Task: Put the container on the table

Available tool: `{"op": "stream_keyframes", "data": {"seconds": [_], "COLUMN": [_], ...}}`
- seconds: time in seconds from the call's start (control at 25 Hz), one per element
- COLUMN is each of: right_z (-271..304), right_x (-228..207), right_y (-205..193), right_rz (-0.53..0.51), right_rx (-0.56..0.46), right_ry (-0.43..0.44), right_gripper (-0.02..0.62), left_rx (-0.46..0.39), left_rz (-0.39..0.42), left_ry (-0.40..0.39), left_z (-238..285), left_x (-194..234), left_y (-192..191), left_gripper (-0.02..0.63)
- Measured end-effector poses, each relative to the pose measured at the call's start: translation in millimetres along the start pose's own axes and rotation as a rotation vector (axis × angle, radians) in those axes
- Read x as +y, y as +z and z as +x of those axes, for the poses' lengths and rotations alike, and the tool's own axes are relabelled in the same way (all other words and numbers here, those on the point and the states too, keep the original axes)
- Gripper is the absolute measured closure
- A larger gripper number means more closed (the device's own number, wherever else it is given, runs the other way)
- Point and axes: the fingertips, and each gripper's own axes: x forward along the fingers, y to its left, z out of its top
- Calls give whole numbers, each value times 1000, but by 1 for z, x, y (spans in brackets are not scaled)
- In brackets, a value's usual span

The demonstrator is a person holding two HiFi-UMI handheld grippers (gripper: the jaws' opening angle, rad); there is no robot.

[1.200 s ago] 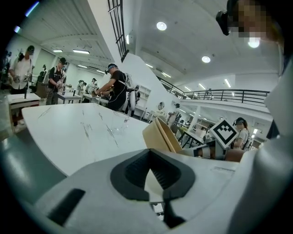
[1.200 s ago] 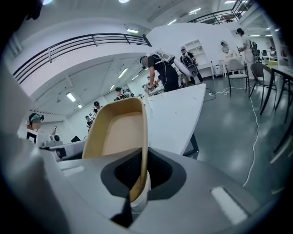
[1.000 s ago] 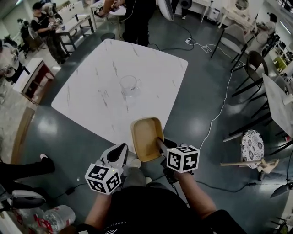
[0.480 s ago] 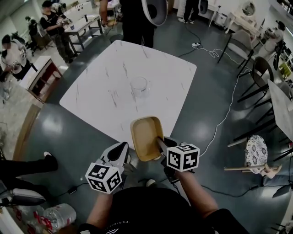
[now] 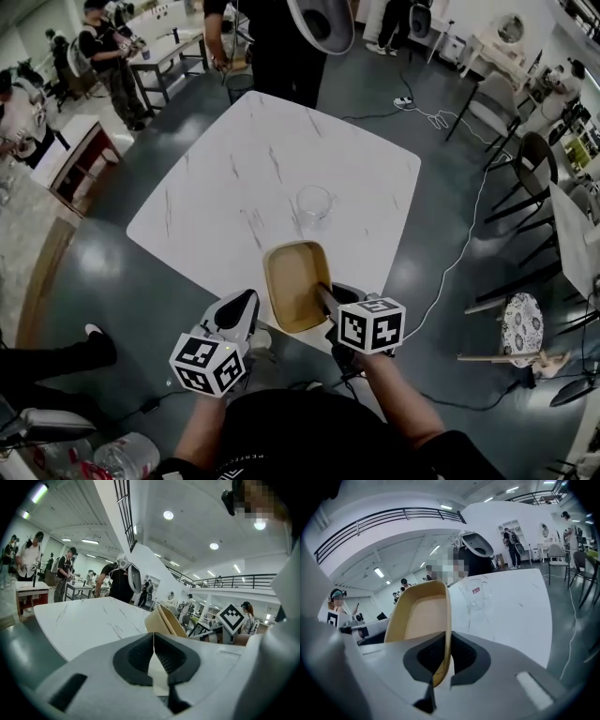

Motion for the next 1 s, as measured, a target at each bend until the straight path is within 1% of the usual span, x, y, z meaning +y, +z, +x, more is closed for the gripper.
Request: {"op": "stream_keyframes", "data": {"seconds": [0.24,0.44,0.68,0.8,1.0], "right_z": [45,83,121,137,164], "right_x": [18,36,54,60,60], "right_y": [23,35,51,59,65], "right_rz": [4,3,1,6,11], "right_rx": [25,42,59,68,88], "right_ry": [-9,-5,3,3,2], "right_gripper": [581,581,581,581,581], "left_rx": [17,25,34,38,51], "left_rz": [-10,-23,-11,-14,-27], "left_ry": [-21,-20,-13,-14,-15], "left_z": [10,11,13,15,23], "left_x": [44,85,124,140,162], "left_y": [23,33,51,59,59], "left_gripper": [607,607,606,606,606]}}
